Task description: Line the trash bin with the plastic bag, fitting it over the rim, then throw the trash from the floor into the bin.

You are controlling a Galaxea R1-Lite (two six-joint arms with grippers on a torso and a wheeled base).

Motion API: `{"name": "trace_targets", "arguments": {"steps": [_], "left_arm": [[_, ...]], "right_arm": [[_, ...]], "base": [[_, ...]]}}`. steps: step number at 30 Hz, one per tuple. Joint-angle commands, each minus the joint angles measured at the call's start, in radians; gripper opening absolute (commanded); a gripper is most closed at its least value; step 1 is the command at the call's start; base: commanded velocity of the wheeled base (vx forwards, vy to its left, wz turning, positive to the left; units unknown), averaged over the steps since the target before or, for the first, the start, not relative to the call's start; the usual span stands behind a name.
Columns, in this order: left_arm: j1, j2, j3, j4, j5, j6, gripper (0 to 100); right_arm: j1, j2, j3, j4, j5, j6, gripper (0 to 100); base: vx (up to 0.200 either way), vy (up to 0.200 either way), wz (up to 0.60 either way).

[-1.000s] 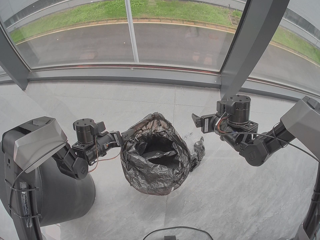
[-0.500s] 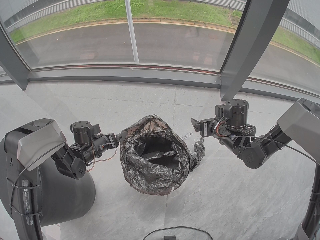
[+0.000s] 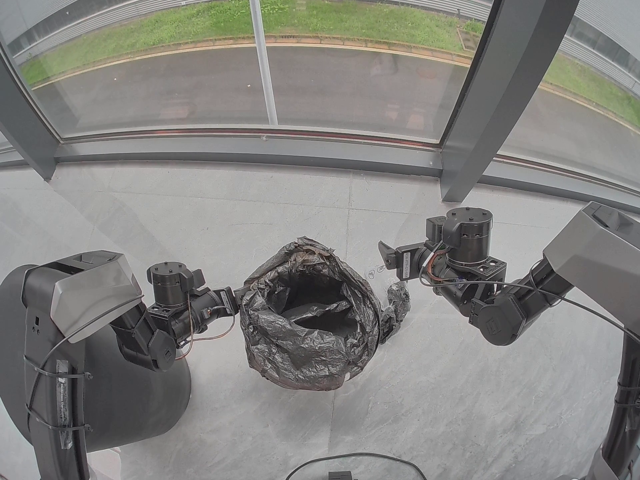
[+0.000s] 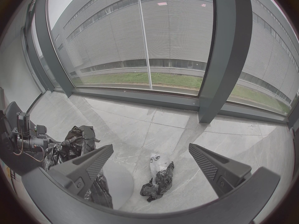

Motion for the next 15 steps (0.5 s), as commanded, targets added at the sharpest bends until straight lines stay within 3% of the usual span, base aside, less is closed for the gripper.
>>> {"name": "trace_targets", "arguments": {"steps": [1,15], "left_arm": [[0.001,0.013,0.009,-0.002,0.000,0.000,100],[-0.001,0.027,0.027,-0.028,0.000,0.000,100]], "right_arm": [[0.018,0.001,0.006,0.004,0.000,0.001,100],[0.159,-0.014,0.126,0.003,0.004,0.004,100]], "base": [[0.000,0.000,0.00],[0.000,0.000,0.00]]}}
